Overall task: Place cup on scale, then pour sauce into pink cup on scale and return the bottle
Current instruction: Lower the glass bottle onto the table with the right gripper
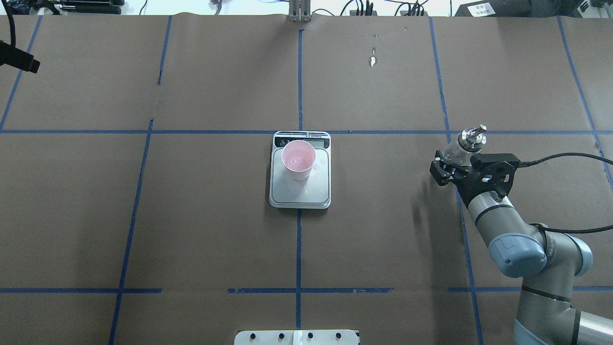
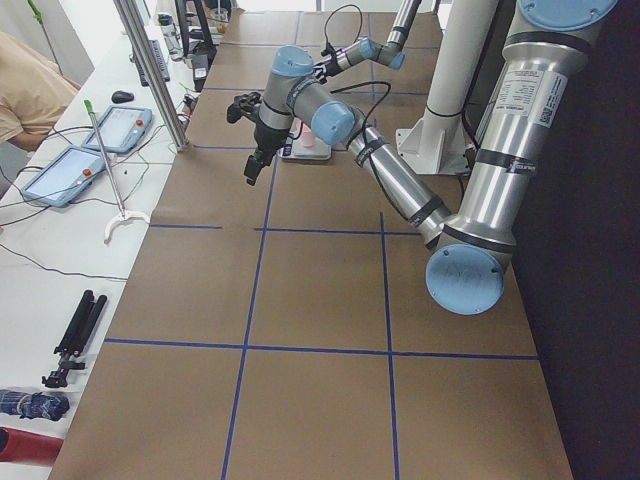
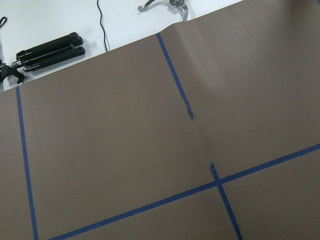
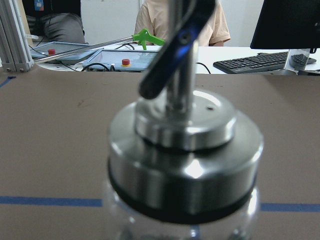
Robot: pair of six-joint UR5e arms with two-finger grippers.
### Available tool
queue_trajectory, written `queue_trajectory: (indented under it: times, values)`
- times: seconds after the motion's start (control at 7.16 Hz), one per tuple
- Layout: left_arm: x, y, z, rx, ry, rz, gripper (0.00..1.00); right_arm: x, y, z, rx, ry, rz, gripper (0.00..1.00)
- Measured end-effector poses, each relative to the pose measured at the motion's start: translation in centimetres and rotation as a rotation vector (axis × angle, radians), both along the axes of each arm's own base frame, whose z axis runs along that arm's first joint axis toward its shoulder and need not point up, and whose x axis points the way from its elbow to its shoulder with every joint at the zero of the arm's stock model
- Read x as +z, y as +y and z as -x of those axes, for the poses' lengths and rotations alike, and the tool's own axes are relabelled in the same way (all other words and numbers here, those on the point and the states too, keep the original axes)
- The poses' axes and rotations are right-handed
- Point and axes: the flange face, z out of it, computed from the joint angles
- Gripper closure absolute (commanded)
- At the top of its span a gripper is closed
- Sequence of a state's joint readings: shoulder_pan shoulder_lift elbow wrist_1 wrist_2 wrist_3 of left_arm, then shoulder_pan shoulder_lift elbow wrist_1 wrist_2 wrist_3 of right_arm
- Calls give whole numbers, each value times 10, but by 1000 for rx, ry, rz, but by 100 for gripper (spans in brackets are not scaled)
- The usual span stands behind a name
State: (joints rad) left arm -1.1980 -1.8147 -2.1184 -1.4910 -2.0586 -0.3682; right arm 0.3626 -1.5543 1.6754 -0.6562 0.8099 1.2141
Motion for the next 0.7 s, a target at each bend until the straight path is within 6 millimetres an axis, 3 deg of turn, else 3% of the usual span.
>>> queue_trajectory:
  times: [0.28, 0.7]
  values:
    - [-1, 1, 1, 0, 1, -2, 9, 2, 3, -5, -2, -15, -3, 0]
    - [-3, 3, 2, -1, -2, 4, 9, 20, 30, -28, -31, -104, -31, 0]
